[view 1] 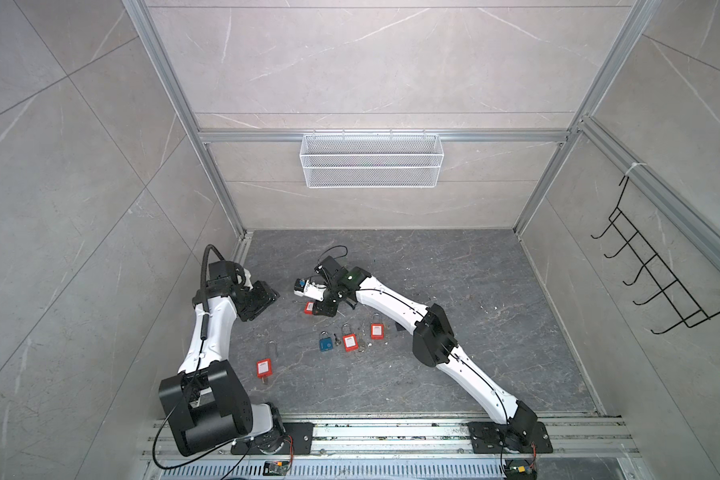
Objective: Lock with the key
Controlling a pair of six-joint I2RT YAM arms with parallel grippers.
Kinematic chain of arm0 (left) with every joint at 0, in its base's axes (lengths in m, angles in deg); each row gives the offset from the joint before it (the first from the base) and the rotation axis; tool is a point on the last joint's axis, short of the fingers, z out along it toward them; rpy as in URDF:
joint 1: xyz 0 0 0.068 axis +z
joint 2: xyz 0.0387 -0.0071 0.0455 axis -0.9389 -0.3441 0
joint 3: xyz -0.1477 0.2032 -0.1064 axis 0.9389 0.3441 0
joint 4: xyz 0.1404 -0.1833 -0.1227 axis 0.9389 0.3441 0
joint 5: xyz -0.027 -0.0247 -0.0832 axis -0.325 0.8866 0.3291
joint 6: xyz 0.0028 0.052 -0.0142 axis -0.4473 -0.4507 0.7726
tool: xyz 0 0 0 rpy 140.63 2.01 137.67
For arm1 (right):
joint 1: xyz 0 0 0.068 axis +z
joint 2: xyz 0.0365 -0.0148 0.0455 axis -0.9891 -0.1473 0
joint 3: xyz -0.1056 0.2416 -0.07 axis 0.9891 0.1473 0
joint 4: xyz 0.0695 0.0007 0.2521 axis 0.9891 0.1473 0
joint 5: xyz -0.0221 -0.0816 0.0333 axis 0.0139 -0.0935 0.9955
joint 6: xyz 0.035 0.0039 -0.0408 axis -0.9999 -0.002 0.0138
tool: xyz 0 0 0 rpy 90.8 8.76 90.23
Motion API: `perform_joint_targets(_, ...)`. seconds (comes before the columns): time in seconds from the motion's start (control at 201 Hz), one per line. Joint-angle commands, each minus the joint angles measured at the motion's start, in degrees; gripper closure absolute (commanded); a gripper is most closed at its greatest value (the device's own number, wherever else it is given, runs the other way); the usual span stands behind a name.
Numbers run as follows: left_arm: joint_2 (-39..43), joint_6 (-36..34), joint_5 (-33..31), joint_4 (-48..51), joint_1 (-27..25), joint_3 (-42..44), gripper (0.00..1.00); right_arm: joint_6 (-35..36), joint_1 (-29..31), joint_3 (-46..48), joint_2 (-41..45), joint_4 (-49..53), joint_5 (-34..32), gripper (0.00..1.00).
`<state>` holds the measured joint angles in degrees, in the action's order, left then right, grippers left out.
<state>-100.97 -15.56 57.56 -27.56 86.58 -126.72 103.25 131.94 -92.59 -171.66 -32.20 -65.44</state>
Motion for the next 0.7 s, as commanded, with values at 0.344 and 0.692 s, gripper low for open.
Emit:
perform_joint_targets(0.344,3.1,-1.1,3.2,-2.3,-0.1,2.8,0.45,6.8,-3.2,12.2,7.7,7.1,-0.5,0.63)
perform_joint_targets(0.692,2.2,-1.2,3.6,-2.7,-0.5,3.4,0.46,3.9,-3.3,6.2,2.8,8.3,2.2,0.07)
